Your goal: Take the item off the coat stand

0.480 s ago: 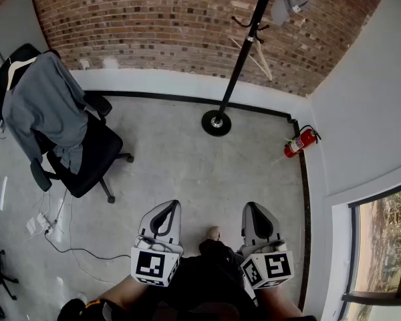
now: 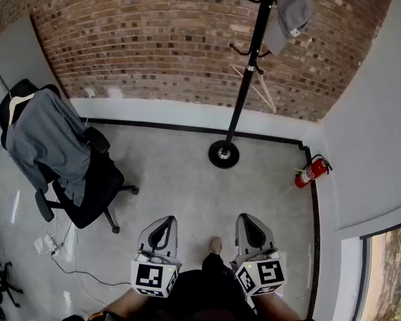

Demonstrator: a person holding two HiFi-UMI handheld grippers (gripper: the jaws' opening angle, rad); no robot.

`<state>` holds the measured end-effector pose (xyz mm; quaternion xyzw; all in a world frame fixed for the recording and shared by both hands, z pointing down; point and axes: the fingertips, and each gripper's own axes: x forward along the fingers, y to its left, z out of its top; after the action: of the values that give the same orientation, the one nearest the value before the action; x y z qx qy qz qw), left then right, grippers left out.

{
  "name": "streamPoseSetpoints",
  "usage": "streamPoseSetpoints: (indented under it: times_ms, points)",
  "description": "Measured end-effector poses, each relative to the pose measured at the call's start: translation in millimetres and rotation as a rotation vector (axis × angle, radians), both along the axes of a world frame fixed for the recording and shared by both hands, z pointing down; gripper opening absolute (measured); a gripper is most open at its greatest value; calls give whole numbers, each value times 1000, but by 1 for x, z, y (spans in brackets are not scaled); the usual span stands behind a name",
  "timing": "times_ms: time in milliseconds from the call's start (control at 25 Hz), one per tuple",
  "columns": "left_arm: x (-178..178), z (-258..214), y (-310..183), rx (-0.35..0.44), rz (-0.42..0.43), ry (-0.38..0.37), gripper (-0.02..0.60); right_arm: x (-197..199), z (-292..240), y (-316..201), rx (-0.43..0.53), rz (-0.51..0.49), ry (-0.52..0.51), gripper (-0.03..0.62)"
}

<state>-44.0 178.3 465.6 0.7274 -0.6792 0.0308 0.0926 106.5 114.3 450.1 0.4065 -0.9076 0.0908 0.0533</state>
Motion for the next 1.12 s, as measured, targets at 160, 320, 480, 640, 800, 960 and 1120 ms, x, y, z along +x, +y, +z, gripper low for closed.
streamPoseSetpoints:
  times_ms: [160, 320, 480, 640, 800, 960, 1120]
  points:
    - [23, -14, -75, 0, -13, -19, 25, 18, -9, -80, 8, -23, -15, 14]
    - [44, -18, -133, -6, -25, -30, 25, 36, -17, -142, 56, -39, -4, 14]
    - [54, -29, -172, -3, -27, -49, 25, 49, -30, -190, 111, -13, 27, 14]
    - [48, -42, -205, 1, -28, -57, 25, 51, -55, -229, 193, 32, 60, 14]
    - [44, -51, -241, 18, 10, -57, 25, 48, -81, -263, 292, 65, 89, 15]
    - [37, -52, -286, 41, 79, -51, 25, 41, -97, -303, 364, 136, 123, 15]
    - [12, -56, -337, 58, 136, -39, 25, 16, -126, -350, 479, 211, 160, 51]
